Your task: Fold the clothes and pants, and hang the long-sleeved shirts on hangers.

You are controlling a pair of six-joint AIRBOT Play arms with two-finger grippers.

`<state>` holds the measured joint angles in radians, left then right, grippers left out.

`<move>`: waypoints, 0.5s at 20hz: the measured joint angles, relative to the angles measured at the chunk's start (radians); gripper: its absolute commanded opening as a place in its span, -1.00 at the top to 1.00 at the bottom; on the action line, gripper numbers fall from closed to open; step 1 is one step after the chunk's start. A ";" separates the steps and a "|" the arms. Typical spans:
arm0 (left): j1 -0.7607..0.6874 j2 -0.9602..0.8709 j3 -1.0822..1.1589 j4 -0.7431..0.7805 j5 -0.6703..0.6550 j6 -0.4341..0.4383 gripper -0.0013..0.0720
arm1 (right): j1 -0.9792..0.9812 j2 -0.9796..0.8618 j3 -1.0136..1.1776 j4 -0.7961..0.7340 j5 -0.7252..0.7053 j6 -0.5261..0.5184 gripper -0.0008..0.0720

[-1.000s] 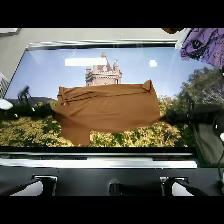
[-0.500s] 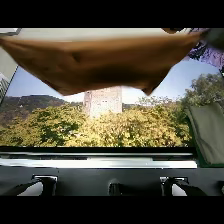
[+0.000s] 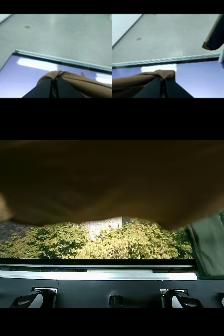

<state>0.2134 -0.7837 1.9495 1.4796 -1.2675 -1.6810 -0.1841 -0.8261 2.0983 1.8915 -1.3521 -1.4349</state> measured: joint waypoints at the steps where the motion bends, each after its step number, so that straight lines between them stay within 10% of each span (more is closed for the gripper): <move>1: 0.000 0.006 -0.013 0.011 -0.003 -0.004 0.92 | 0.000 -0.006 0.001 -0.010 -0.012 0.009 0.89; 10: -0.055 -0.299 -0.314 -0.051 -0.043 0.129 0.92 | 0.002 -0.445 -0.107 -0.023 -0.117 -0.042 0.89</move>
<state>0.1581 -1.0828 1.6360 1.4288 -1.3102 -1.5517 -0.1825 -1.2709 1.9911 1.8690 -1.4689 -1.4773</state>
